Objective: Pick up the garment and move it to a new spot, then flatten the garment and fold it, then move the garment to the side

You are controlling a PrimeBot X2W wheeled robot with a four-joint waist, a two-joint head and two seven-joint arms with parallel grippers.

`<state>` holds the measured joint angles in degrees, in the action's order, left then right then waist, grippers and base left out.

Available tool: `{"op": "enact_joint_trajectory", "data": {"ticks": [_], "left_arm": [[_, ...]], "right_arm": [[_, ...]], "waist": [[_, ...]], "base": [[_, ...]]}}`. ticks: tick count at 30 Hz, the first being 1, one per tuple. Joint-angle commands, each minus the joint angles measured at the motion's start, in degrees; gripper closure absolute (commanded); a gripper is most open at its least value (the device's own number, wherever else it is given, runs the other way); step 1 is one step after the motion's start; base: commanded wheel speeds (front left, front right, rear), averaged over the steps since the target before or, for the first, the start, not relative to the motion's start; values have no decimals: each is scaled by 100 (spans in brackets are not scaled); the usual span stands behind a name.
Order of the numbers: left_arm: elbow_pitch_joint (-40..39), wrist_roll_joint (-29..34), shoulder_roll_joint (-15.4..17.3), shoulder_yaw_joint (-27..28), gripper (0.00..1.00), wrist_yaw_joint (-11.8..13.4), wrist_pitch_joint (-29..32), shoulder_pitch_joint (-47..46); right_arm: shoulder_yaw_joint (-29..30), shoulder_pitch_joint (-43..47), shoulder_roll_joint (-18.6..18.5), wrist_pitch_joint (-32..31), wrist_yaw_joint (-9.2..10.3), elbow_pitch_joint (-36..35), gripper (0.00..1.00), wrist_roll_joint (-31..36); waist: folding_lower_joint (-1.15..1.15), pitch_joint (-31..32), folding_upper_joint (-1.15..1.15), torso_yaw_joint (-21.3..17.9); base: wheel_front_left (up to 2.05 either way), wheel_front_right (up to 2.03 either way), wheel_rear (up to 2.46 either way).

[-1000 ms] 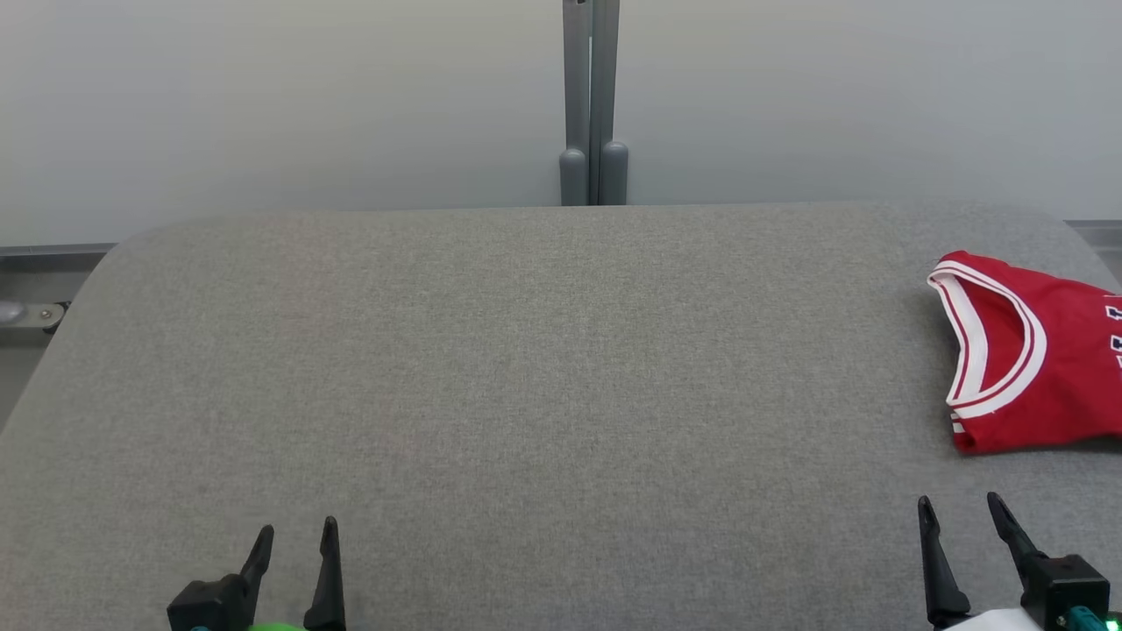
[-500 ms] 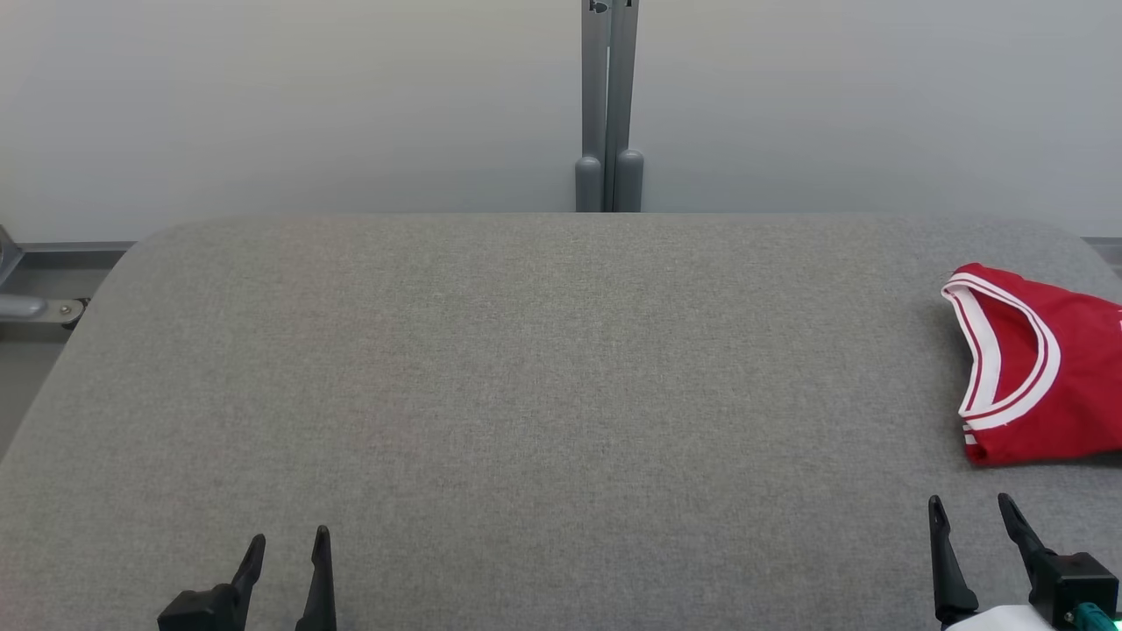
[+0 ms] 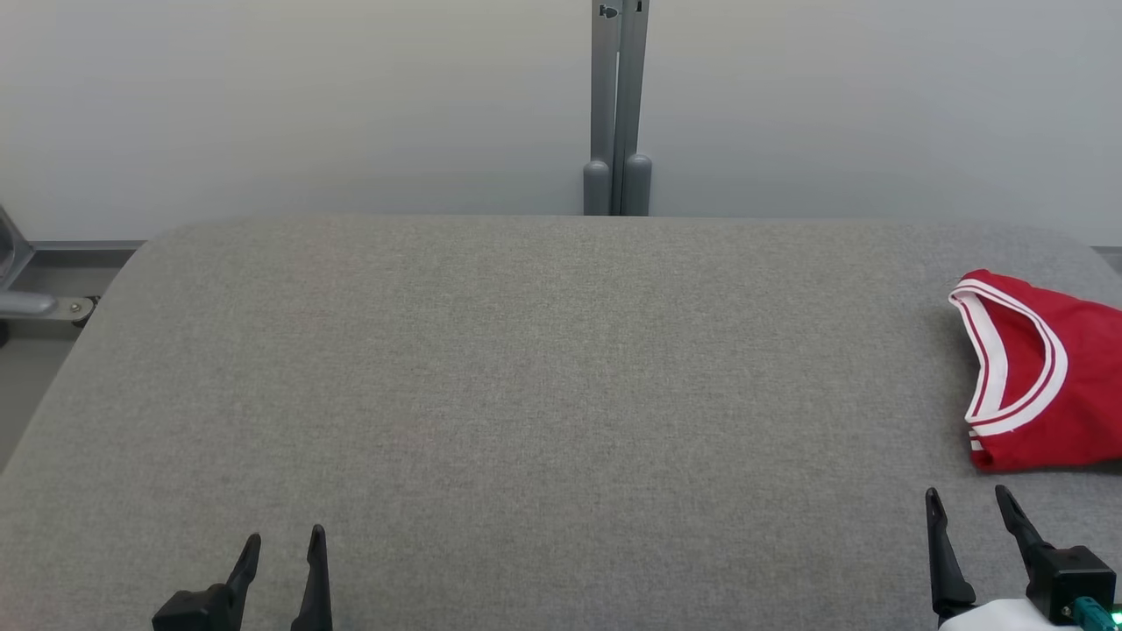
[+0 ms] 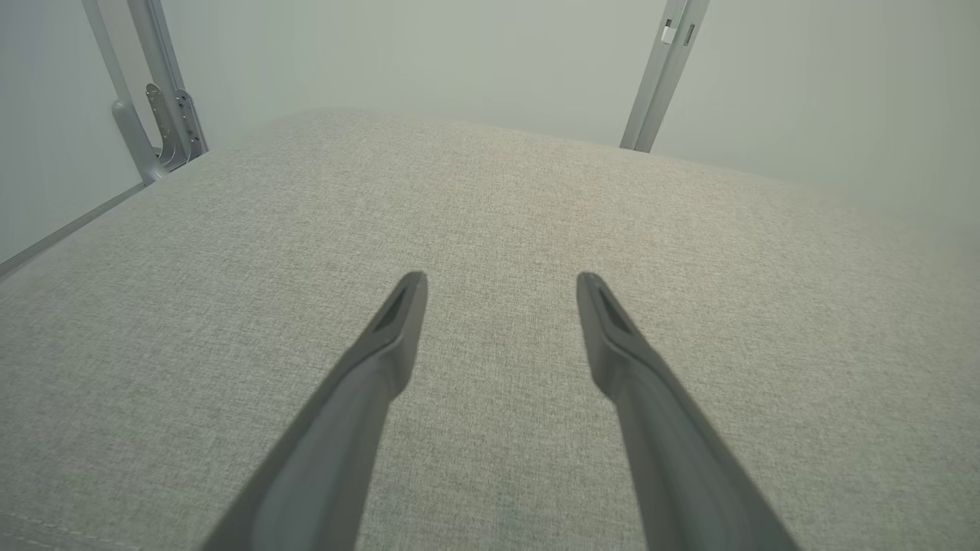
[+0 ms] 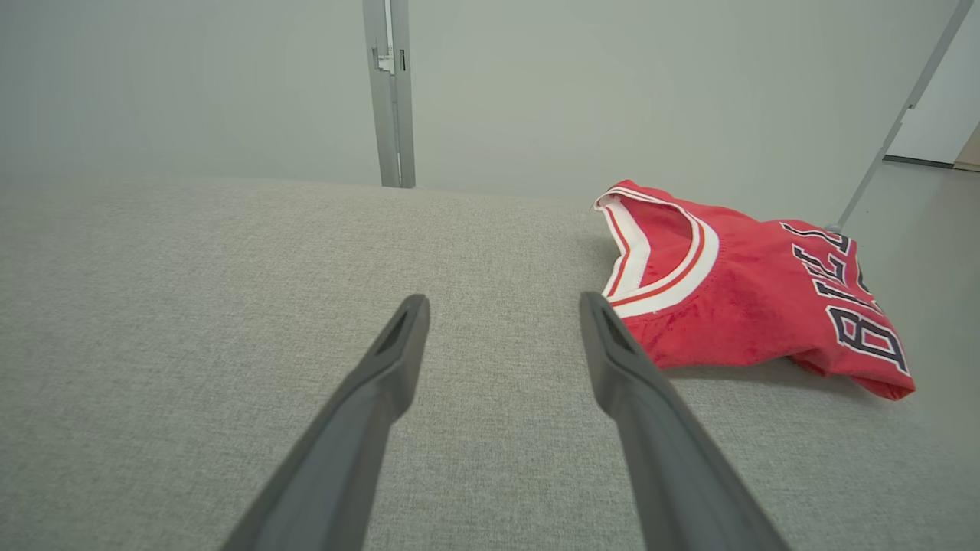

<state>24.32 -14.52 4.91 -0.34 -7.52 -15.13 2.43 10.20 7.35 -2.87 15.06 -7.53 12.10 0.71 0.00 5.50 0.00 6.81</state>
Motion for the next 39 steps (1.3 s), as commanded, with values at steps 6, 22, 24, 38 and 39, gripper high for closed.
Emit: {"op": "enact_joint_trajectory", "data": {"ticks": [6, 22, 24, 38, 39], "left_arm": [[-8, 1, -5, -30, 0, 0, 0, 14], [353, -76, -90, -18, 100, -1, 30, 181], [323, -294, -93, 13, 100, -1, 102, 142], [57, -1609, -112, 129, 100, 0, 461, -27], [38, -1704, -113, 137, 100, 0, 486, -40]], "right_arm": [[26, 1, 1, 0, 0, -11, 0, -6], [21, 101, 133, -56, -2, 416, 100, -94], [42, 32, 128, -144, -2, 437, 100, -348], [-63, -178, 101, -469, -1, 339, 100, -1936], [-70, -193, 99, -493, -1, 333, 100, -2048]], "waist": [[0, 8, 0, 13], [0, -52, 0, -37], [0, -60, 0, -48], [0, -113, 0, -115], [0, -118, 0, -120]], "base": [[0, 0, 0], [0, 0, 0], [0, 0, 0], [0, 0, 0], [0, 0, 0]]}}
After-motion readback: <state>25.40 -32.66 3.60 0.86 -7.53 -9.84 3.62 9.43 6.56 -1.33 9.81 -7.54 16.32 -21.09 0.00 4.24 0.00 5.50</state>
